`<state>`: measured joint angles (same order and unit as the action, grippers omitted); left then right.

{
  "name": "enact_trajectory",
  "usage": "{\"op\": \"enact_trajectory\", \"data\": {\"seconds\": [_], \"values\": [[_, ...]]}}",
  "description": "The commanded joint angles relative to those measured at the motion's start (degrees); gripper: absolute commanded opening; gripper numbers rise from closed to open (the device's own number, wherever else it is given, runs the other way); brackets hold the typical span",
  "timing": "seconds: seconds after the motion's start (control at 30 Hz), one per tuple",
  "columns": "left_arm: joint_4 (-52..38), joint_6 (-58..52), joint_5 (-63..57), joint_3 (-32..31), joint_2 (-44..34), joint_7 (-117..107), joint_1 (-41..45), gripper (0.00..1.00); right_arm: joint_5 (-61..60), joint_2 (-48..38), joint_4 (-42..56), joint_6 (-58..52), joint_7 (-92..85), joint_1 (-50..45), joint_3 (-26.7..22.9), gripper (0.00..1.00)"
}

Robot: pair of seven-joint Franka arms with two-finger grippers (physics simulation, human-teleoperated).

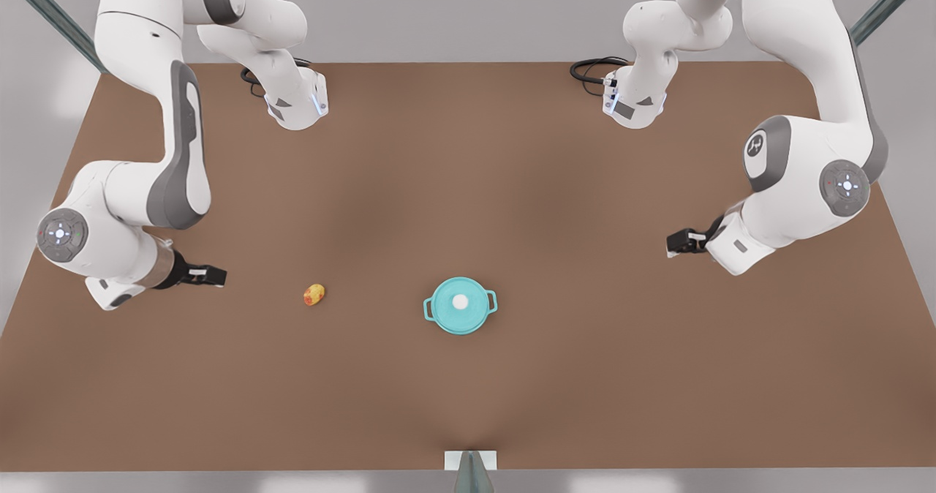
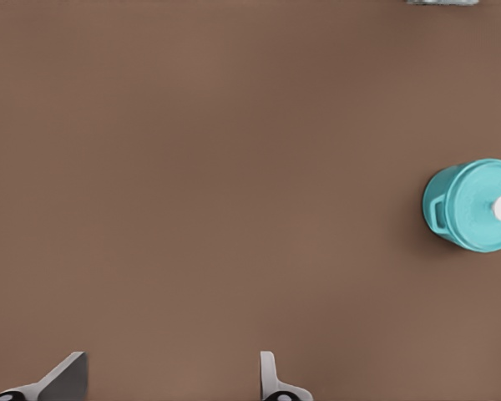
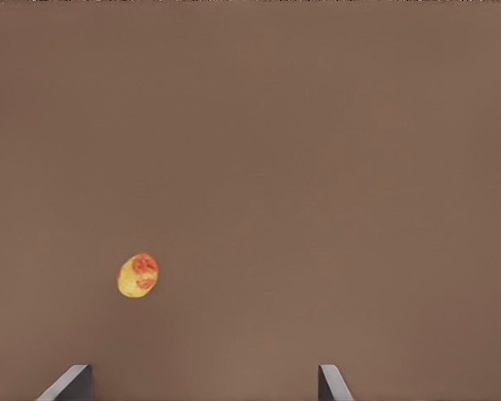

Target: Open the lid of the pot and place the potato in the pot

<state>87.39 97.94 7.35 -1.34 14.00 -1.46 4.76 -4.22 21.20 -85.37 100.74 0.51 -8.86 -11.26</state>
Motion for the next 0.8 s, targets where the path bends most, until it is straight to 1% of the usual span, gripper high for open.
{"op": "enact_trajectory", "data": {"seconds": [0.0,0.03,0.07,0.1,0.13,0.17,0.2,0.23,0.27,0.3,0.33,0.37,0.47,0.57,0.63,0.67,0.7,0.77], "values": [[0.0,4.0,-0.6,-0.2,0.0,2.9,0.6,1.0,0.0,0.0,0.0,1.7,6.5,0.1,0.0,1.0],[-0.7,4.0,-0.4,-0.5,0.0,3.0,1.6,1.0,0.0,0.0,0.0,1.7,6.6,0.0,0.0,1.0],[-0.6,5.6,-0.5,-1.7,1.7,3.0,3.0,1.0,-0.2,0.0,-0.6,1.7,8.2,-0.1,0.0,1.0],[-1.7,7.6,-1.2,-2.2,2.3,2.3,8.3,1.0,-0.8,-0.3,-2.0,2.1,9.3,-0.1,0.1,1.0],[-2.6,7.6,-5.5,-2.3,2.7,-6.5,13.5,1.0,-2.0,-1.3,-5.6,5.0,9.4,-0.1,0.1,1.0],[-3.5,7.8,-5.8,-2.6,4.0,-14.7,16.8,1.0,-2.0,-2.3,-8.0,7.2,9.5,-0.1,0.1,1.0],[-9.8,9.4,-5.5,-4.4,9.4,-23.3,19.3,1.0,-2.0,-4.0,-13.8,13.9,10.5,-0.2,0.1,1.0],[-15.1,9.5,-5.8,-5.4,14.6,-35.1,21.9,1.0,-2.0,-5.4,-17.5,17.6,12.5,-0.7,0.3,1.0],[-16.2,10.5,-5.9,-5.5,17.7,-45.8,24.6,1.0,-2.1,-6.4,-19.9,20.8,16.4,-2.0,0.4,1.0],[-16.5,14.7,-5.9,-5.4,20.0,-52.6,26.3,1.0,-3.5,-6.3,-20.6,22.3,19.3,-4.0,0.5,1.0],[-21.0,14.5,-7.9,-5.3,24.7,-54.3,27.8,1.0,-3.6,-6.3,-22.6,26.3,21.7,-5.0,0.5,1.0],[-25.4,13.9,-10.5,-5.3,28.8,-60.4,29.2,1.0,-3.6,-6.3,-23.5,27.7,23.6,-5.8,0.5,1.0],[-26.8,15.8,-13.9,-5.1,33.6,-65.9,31.1,1.0,-3.3,-3.4,-22.8,31.8,32.5,-10.4,0.5,1.0],[-26.8,19.3,-16.9,-5.3,36.0,-65.8,32.3,1.0,-3.1,1.5,-21.1,35.1,37.0,-14.1,-0.1,1.0],[-26.8,27.0,-17.0,-4.8,36.9,-65.4,32.4,1.0,-3.1,3.7,-20.4,37.2,37.4,-15.4,-1.1,1.0],[-26.8,28.4,-17.0,-4.4,37.2,-65.1,32.4,1.0,-2.6,4.6,-20.5,37.9,37.5,-16.2,-2.1,1.0],[-26.6,28.1,-18.8,-4.4,37.3,-65.1,33.4,1.0,0.9,4.9,-20.9,37.9,37.4,-16.2,-2.9,1.0],[-26.6,29.4,-21.4,-4.2,39.0,-65.0,34.2,1.0,1.3,5.9,-22.3,39.6,37.4,-16.2,-3.2,1.0]]}}
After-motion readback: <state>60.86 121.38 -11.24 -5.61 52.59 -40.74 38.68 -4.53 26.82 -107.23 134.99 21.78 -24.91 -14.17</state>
